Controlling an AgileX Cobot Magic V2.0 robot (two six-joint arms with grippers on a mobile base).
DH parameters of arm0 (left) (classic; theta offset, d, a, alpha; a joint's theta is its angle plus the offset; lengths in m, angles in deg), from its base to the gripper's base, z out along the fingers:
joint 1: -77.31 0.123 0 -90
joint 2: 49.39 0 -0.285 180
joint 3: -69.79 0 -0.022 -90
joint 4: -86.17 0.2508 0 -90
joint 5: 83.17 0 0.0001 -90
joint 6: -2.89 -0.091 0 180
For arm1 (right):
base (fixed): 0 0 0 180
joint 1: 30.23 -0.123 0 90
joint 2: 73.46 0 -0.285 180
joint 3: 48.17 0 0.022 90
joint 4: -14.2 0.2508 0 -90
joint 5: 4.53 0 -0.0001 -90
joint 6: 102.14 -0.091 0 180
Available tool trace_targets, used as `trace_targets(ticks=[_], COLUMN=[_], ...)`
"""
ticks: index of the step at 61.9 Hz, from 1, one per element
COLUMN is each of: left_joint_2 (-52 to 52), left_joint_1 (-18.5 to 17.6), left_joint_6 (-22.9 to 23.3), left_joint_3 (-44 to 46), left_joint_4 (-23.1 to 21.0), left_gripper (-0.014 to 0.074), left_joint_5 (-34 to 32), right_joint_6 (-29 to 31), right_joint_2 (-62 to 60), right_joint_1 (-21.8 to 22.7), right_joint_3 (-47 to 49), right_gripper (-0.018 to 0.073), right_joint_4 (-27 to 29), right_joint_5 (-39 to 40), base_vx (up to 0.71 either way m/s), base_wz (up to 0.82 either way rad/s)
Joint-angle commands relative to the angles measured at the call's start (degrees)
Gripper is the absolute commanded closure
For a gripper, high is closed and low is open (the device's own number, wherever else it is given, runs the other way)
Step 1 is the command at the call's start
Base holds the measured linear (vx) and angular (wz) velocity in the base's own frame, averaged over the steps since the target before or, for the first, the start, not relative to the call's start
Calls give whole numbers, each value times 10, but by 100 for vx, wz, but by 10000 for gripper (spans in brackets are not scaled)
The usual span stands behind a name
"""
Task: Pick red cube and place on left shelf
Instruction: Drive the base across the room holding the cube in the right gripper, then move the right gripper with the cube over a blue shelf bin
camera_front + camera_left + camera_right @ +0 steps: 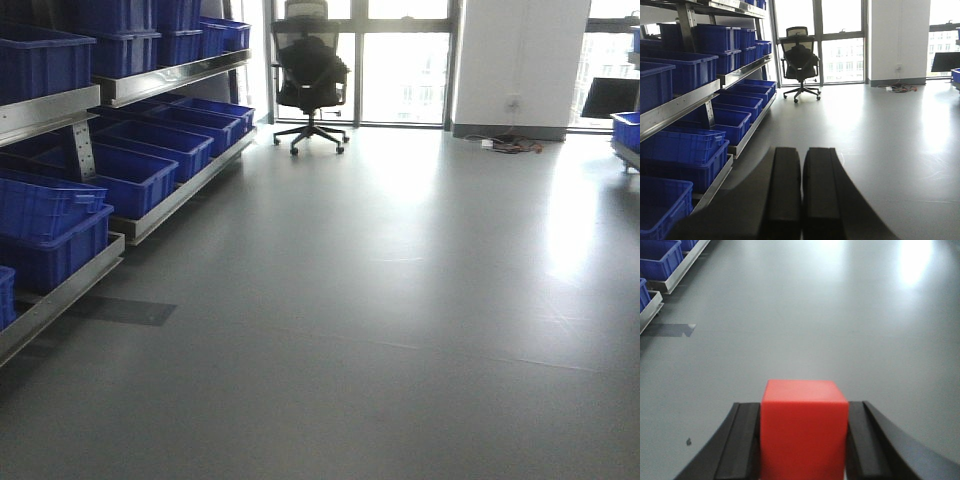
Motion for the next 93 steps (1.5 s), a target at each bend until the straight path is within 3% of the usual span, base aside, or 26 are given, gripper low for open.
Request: trace_targets(ticks=[1, 57, 93], left_joint_2=[5, 5, 5], left_joint_1=[-4, -4, -2], left_joint_6=[1, 1, 1], left_joint_3=[-13, -13, -13], left_joint_4=[-5, -5, -5], left_gripper=[491, 491, 491], left_joint_5=[-48, -48, -48], right_joint_6=[4, 4, 4], right_joint_2=[3, 3, 3], right_joint_1=[0, 0, 0], right_joint_3=[17, 17, 17], right_gripper=[508, 508, 508], right_joint_4=[-1, -1, -1], right_joint_5=[44, 44, 44], base_vx=[67, 66, 53], base_wz=[24, 33, 75])
